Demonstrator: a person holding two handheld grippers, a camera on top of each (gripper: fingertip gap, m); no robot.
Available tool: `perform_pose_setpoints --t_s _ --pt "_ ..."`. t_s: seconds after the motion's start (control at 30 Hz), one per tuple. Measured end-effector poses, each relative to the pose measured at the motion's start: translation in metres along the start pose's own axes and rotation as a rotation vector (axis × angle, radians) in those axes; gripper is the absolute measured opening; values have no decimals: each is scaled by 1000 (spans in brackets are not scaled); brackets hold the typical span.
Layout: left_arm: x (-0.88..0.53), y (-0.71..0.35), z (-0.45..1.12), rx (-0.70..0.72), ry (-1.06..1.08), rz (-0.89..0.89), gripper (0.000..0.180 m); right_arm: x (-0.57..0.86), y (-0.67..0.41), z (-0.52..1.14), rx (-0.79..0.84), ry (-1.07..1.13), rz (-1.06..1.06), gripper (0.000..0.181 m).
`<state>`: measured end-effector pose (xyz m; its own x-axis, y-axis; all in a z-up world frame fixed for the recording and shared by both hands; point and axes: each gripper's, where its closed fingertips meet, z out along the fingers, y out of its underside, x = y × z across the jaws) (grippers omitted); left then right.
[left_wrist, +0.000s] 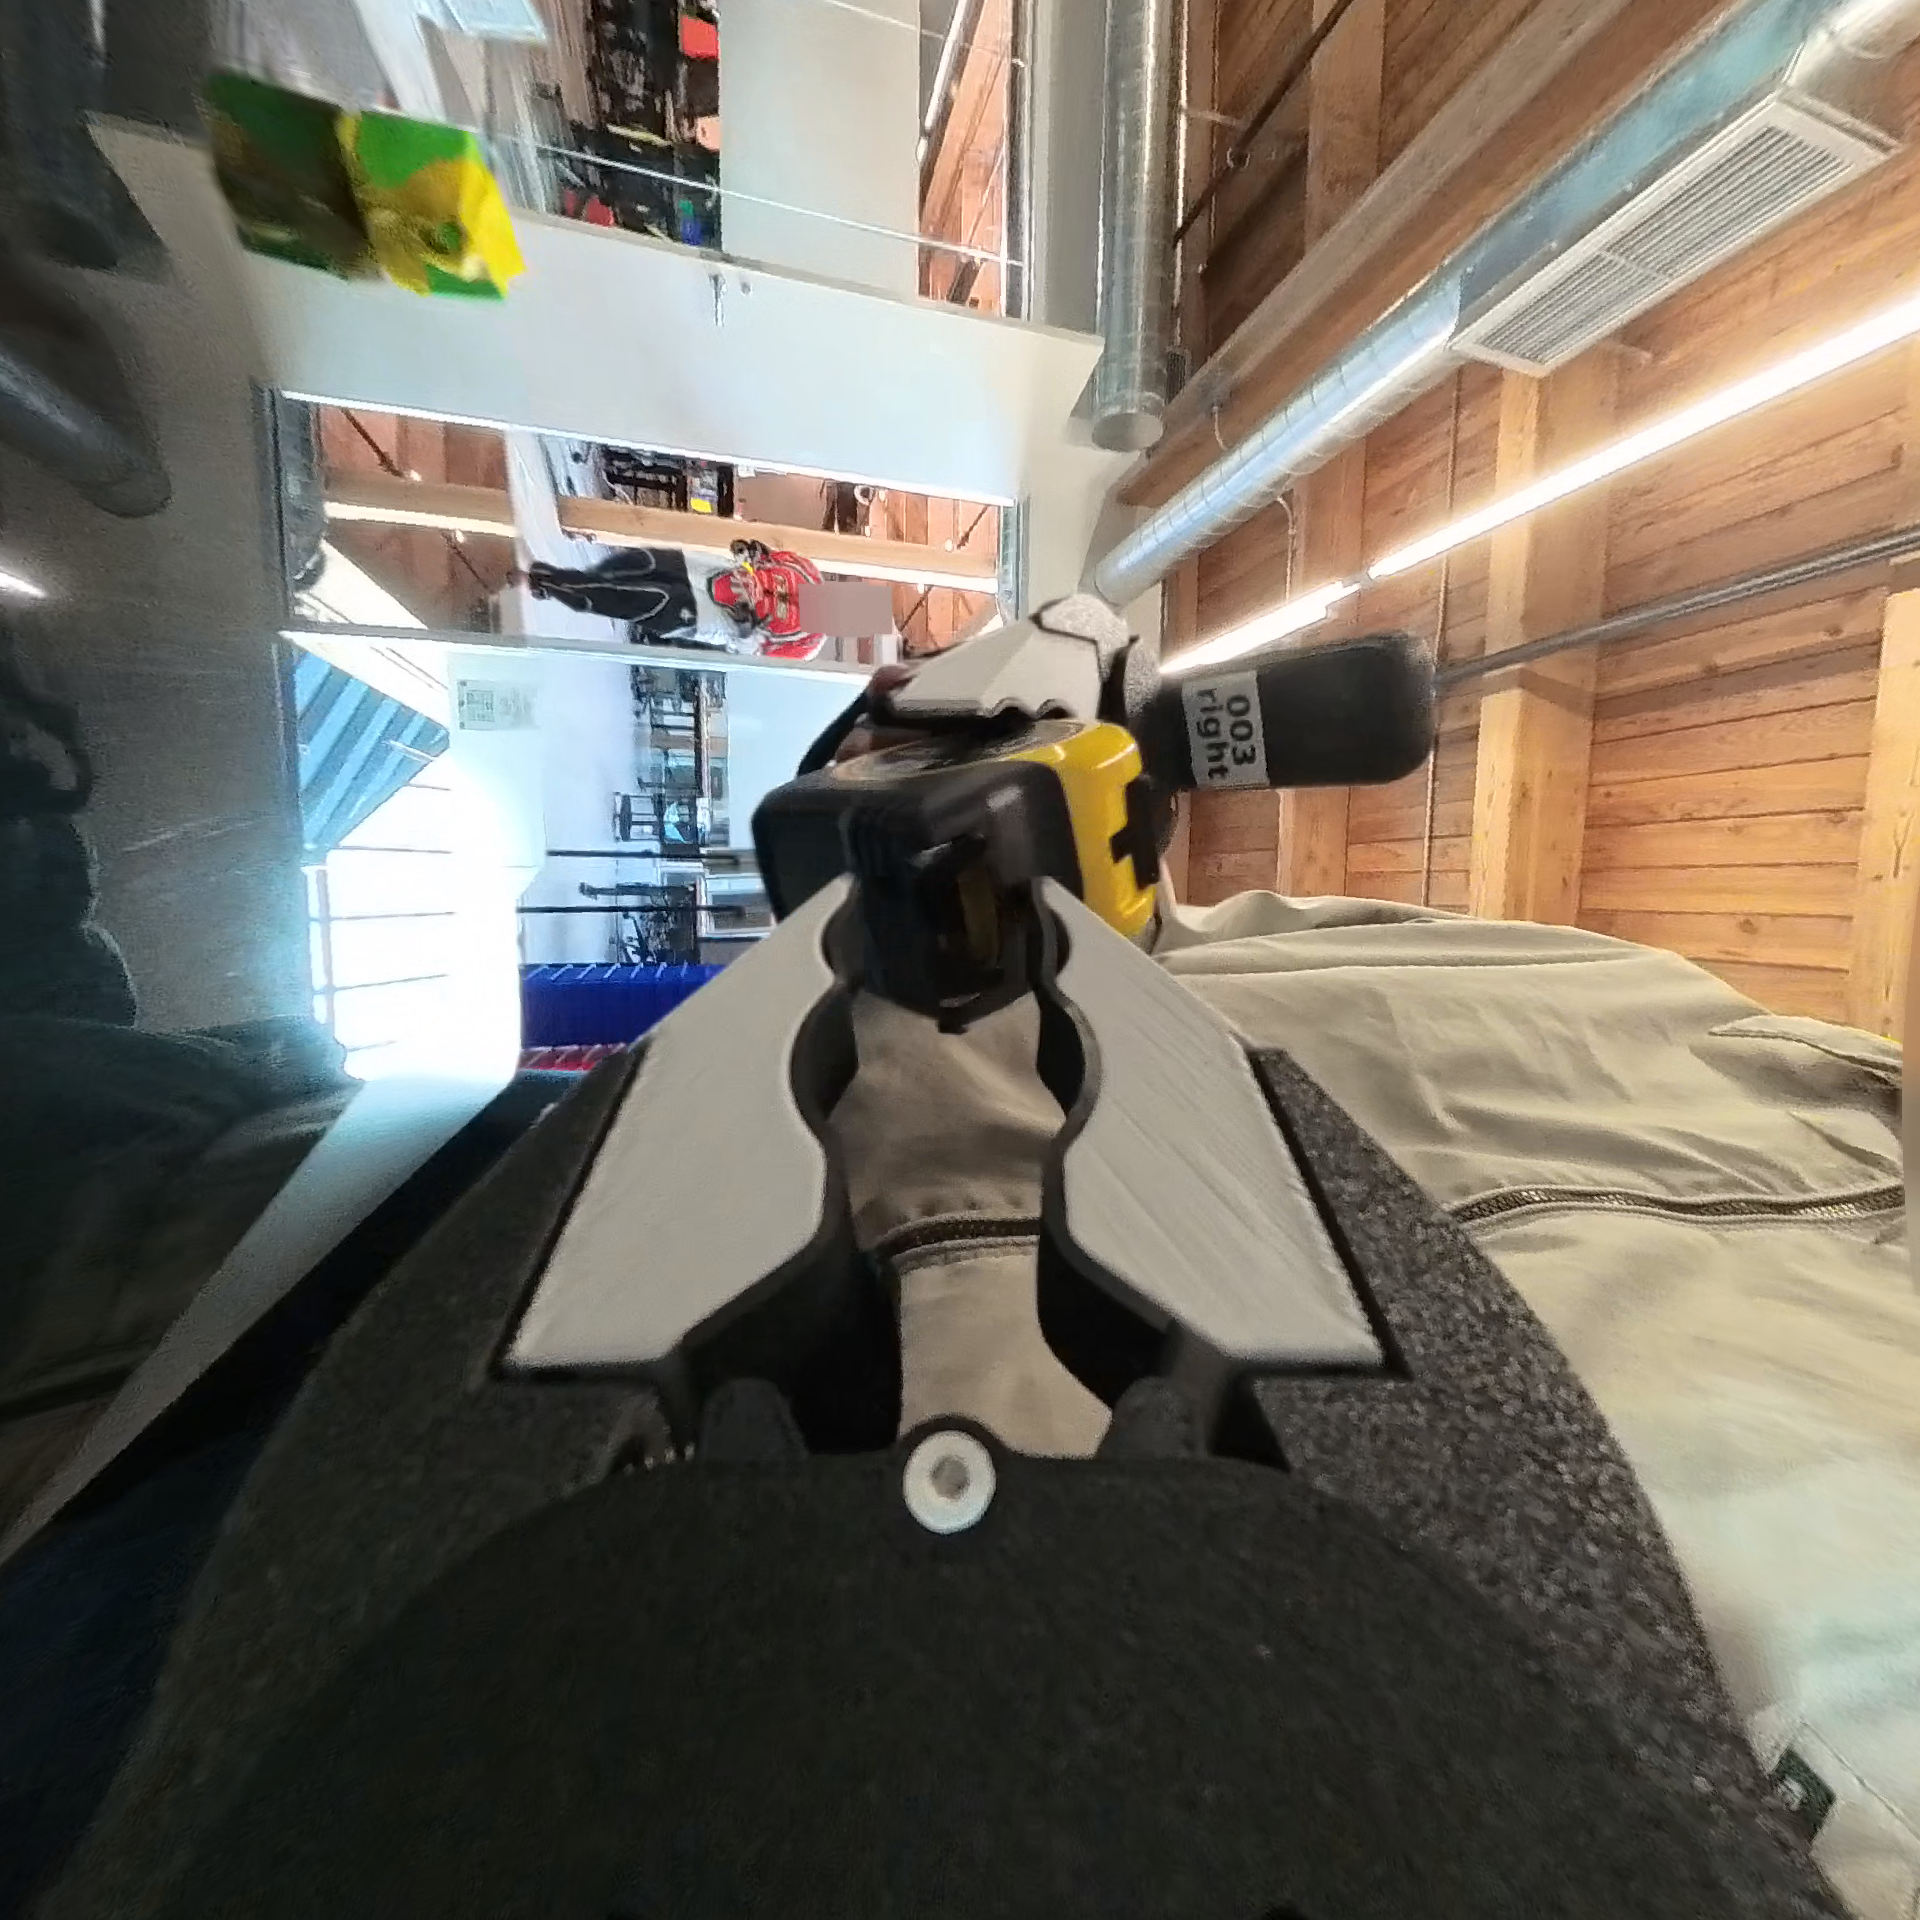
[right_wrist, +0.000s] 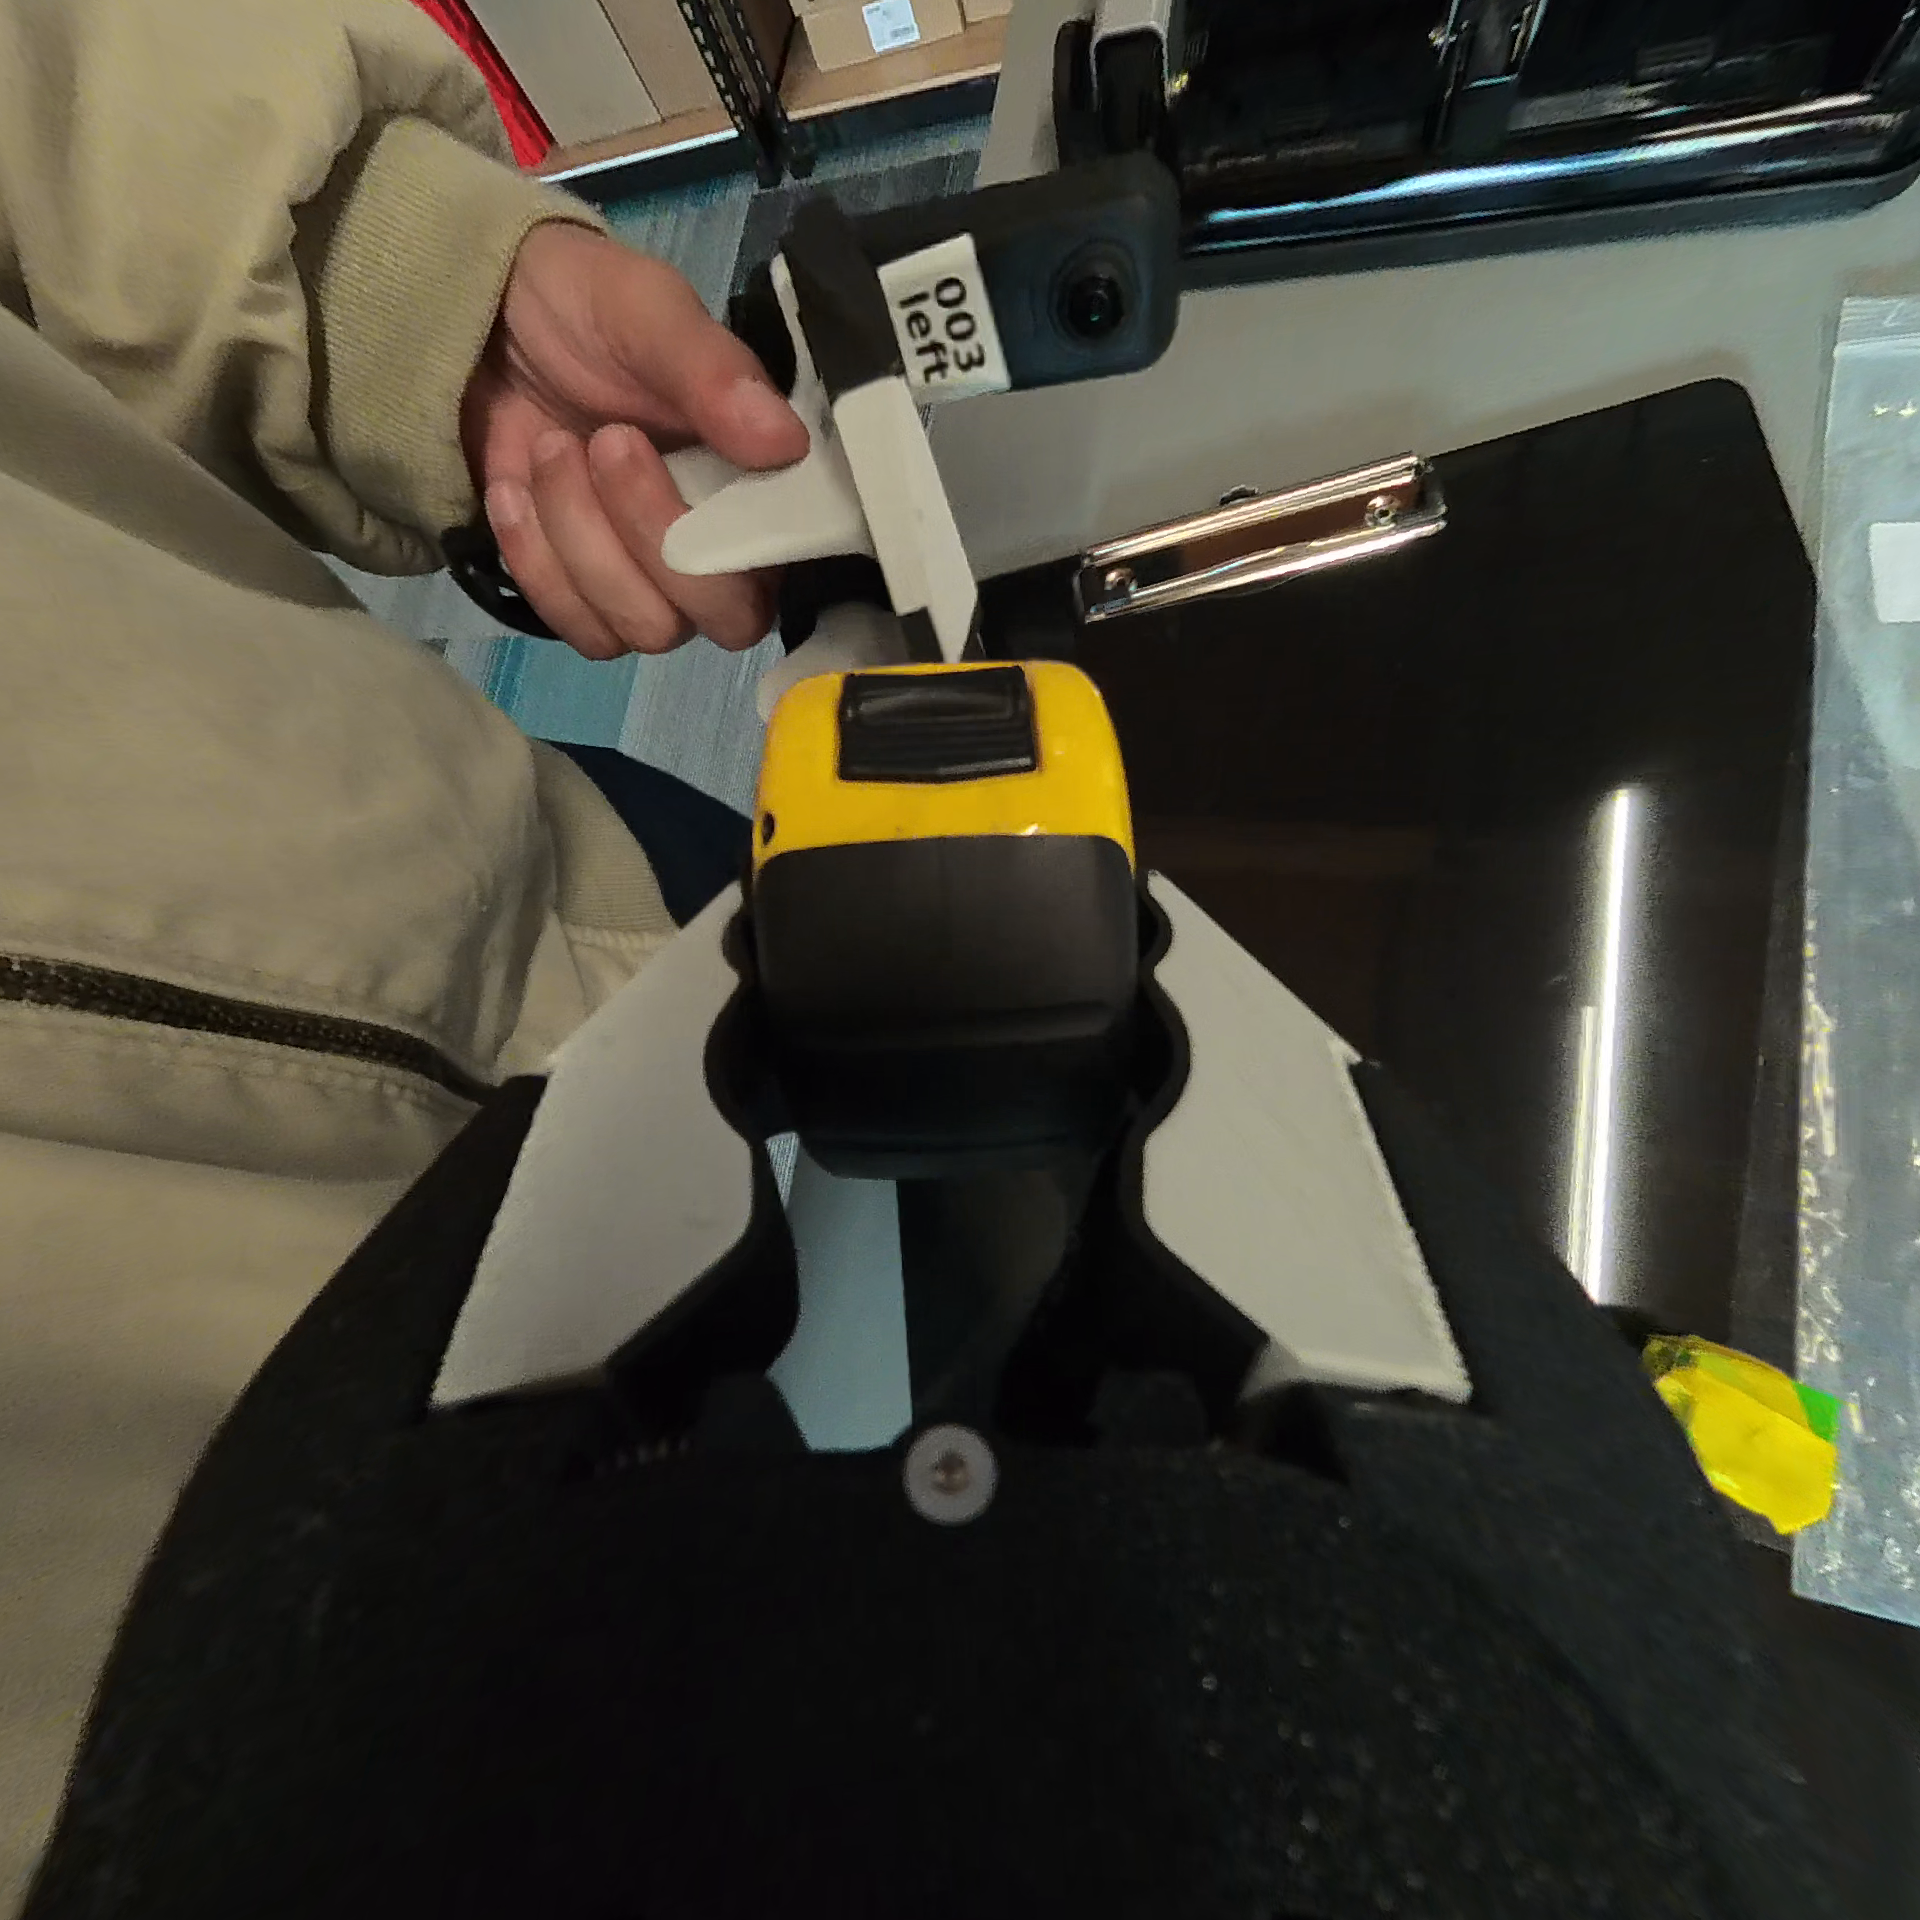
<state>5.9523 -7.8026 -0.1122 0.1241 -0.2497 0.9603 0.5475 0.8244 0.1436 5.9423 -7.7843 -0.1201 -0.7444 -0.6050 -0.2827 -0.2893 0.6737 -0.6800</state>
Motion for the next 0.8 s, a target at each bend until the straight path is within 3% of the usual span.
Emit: perform_pose_setpoints --t_s 0.2,0.27,0.57,0.8 --pt "-2 2 4 5 -49 64 27 -2 10 -5 -4 8 4 68" --pt "-6 -2 0 38 -75 65 9 3 13 -7 -3 19 25 68" --pt "-18 3 7 82 -52 41 11 4 20 -8 -60 -41 -29 68" --pt "-17 11 -6 107 -141 195 7 -5 32 1 -156 -63 -105 67"
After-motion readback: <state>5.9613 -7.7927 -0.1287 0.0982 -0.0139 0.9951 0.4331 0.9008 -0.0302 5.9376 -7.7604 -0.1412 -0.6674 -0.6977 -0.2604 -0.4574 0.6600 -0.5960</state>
